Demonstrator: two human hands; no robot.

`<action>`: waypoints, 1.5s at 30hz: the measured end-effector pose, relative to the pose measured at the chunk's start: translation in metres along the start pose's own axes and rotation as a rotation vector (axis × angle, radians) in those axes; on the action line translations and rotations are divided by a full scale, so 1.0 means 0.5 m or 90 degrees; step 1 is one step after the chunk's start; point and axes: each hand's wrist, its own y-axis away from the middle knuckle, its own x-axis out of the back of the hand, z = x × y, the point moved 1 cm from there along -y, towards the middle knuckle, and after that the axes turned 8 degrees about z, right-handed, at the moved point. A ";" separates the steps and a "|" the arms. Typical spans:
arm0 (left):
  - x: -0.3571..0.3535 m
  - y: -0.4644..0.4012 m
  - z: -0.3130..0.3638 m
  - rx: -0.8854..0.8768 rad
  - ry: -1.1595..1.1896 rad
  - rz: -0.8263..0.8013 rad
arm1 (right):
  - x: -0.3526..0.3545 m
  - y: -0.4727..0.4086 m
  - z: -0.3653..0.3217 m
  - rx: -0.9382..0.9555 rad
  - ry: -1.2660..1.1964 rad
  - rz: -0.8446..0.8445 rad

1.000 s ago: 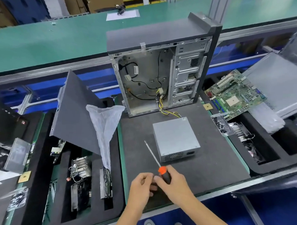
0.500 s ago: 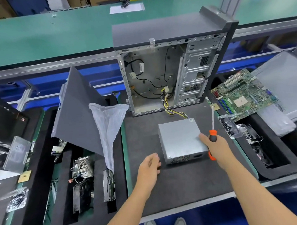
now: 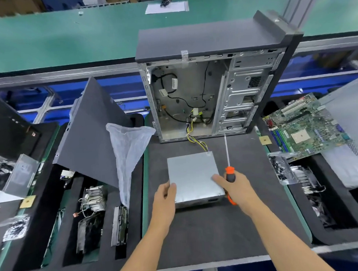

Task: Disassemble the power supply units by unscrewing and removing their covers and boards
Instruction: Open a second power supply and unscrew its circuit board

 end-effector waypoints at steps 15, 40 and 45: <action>0.065 -0.057 0.002 0.025 0.003 0.009 | -0.054 0.020 -0.033 -0.008 0.072 0.005; 0.061 -0.196 0.075 -0.370 -0.091 -0.017 | -0.027 0.021 -0.183 0.294 0.361 -0.107; 0.064 -0.202 0.081 -0.390 -0.109 0.015 | -0.026 0.015 -0.194 0.253 0.348 -0.056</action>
